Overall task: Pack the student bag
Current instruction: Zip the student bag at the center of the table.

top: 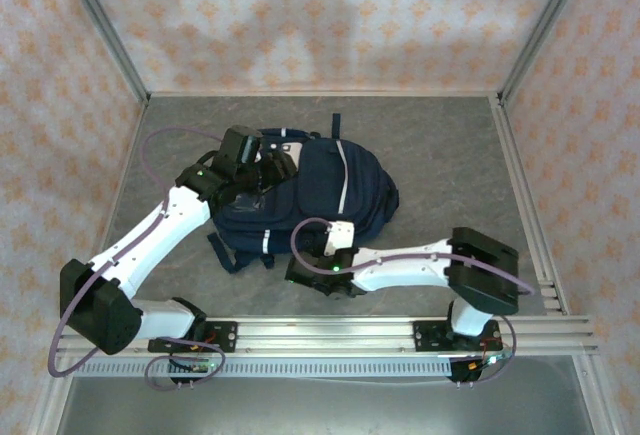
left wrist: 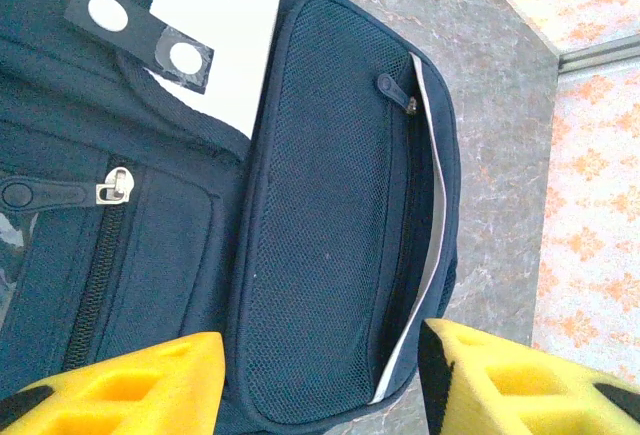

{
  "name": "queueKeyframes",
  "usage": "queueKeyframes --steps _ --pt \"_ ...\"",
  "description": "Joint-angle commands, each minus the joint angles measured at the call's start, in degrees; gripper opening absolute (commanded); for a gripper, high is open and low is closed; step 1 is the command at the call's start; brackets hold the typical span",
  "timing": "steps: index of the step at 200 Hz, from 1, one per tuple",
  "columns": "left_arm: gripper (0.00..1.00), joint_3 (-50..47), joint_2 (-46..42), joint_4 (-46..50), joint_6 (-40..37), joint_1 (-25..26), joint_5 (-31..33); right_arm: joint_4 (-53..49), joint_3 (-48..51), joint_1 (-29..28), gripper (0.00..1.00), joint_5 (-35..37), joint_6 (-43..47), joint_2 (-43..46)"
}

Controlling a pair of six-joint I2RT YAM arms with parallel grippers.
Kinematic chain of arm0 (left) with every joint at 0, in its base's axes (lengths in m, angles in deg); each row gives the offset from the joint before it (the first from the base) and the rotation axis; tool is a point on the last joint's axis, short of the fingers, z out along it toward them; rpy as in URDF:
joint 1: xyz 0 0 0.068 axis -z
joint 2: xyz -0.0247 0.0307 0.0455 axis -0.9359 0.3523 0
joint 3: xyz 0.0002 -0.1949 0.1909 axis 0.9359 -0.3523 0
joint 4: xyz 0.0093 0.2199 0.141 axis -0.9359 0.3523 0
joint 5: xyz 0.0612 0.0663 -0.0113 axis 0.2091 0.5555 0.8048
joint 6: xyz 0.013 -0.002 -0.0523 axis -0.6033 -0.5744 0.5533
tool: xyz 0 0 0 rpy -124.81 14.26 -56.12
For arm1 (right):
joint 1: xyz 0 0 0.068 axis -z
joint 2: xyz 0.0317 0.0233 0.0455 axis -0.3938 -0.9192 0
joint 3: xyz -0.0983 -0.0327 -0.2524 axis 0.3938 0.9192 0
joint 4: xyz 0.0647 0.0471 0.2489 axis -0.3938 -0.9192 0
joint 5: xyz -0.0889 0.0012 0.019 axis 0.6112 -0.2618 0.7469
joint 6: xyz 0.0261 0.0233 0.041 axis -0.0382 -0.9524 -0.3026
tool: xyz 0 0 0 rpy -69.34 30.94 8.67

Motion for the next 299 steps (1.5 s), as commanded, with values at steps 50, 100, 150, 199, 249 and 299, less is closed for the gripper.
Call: queueKeyframes --steps 50,100,150,199,249,299 --pt "0.53 -1.0 0.2 -1.2 0.5 -0.7 -0.5 11.9 10.6 0.6 0.38 -0.5 15.0 10.7" --pt "0.53 -0.8 0.2 -1.7 -0.2 -0.8 -1.1 34.4 23.3 1.7 0.55 -9.7 35.2 22.0" --pt "0.53 -0.9 -0.4 -2.7 -1.0 -1.0 -2.3 54.2 41.3 5.1 0.53 -19.8 49.6 36.9" --pt "0.53 -1.2 -0.7 -3.8 -1.3 -1.0 -3.5 59.0 44.8 5.2 0.47 -23.9 59.0 34.7" --pt "0.53 -1.2 -0.6 -4.1 -1.5 -1.1 -4.0 69.3 44.0 5.5 0.49 -23.0 61.5 22.8" --pt "0.53 -1.2 -0.5 -4.4 -1.4 -1.2 -4.5 83.7 44.0 5.7 0.52 -21.4 62.7 9.1"
